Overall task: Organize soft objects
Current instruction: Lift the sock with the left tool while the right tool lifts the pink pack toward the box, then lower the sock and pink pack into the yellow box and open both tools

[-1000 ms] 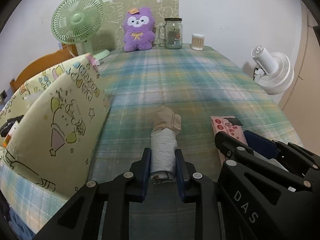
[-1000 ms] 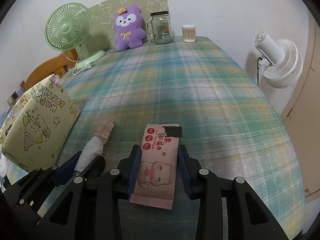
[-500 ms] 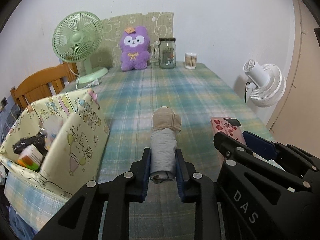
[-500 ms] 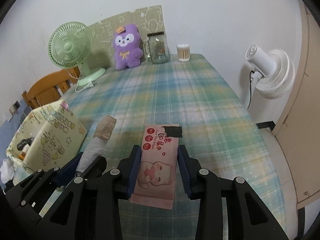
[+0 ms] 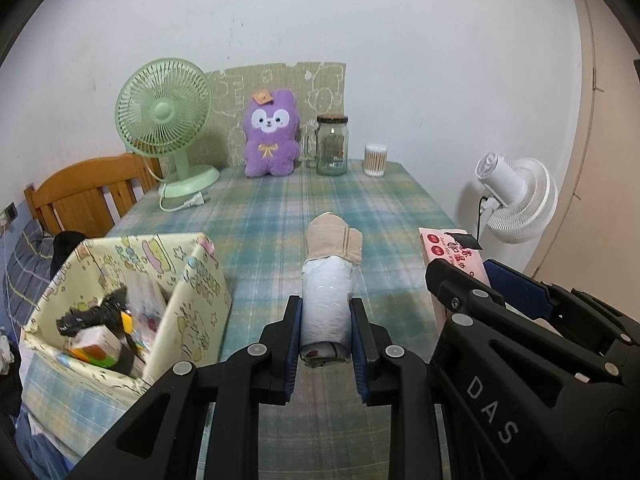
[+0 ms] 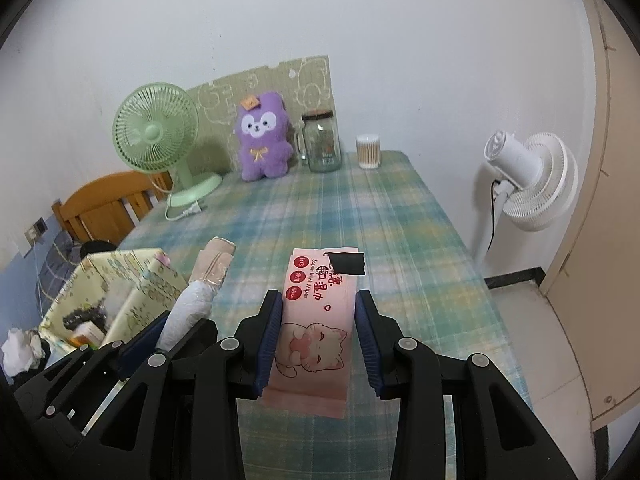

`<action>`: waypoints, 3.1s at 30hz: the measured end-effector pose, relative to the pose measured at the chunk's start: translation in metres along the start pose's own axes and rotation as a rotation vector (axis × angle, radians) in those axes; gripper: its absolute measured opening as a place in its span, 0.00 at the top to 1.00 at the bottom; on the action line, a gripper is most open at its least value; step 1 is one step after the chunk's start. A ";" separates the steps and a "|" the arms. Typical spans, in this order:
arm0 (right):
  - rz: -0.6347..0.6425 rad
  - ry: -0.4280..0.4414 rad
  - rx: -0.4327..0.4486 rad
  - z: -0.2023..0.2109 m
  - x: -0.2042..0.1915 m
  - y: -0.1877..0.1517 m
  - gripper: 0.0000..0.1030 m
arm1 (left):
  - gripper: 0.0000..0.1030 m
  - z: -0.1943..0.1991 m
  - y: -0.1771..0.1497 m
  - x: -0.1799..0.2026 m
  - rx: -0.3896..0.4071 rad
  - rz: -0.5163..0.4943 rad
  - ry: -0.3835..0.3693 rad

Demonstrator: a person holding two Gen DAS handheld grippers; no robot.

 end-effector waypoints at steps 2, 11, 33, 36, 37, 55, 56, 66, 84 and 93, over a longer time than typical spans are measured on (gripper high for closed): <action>0.002 0.000 0.015 0.006 -0.003 0.004 0.61 | 0.79 0.005 0.004 -0.001 0.010 0.000 -0.001; 0.004 0.011 0.061 0.026 -0.011 0.018 0.61 | 0.79 0.023 0.018 -0.007 0.052 -0.006 -0.008; 0.023 0.018 0.108 0.040 -0.060 0.029 0.61 | 0.79 0.045 0.031 -0.046 0.105 -0.018 -0.014; 0.030 0.022 0.118 0.041 -0.068 0.032 0.61 | 0.79 0.046 0.032 -0.053 0.113 -0.016 -0.009; 0.033 0.022 0.119 0.040 -0.070 0.033 0.61 | 0.79 0.047 0.033 -0.056 0.114 -0.015 -0.007; 0.138 0.051 0.120 0.023 -0.125 0.031 0.61 | 0.78 0.041 0.027 -0.106 0.131 -0.014 0.053; 0.144 0.053 0.118 0.021 -0.128 0.030 0.61 | 0.78 0.040 0.027 -0.109 0.129 -0.014 0.055; 0.185 0.080 0.092 0.005 -0.157 0.022 0.61 | 0.78 0.029 0.019 -0.142 0.106 0.003 0.088; 0.230 0.112 -0.007 -0.029 -0.194 -0.006 0.61 | 0.78 0.004 -0.008 -0.181 0.012 -0.001 0.126; 0.255 0.127 -0.061 -0.048 -0.212 -0.021 0.61 | 0.77 -0.009 -0.024 -0.199 -0.036 0.020 0.173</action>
Point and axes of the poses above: each gripper's, at about its wrist camera, not at the fingertips, and z roughly against the way its jaws point, x to its right, y to its top, the point moved 3 cm from there along -z, roughly the way its jaws point, and after that the axes turned 9 degrees about -z, right-handed, at the moved point
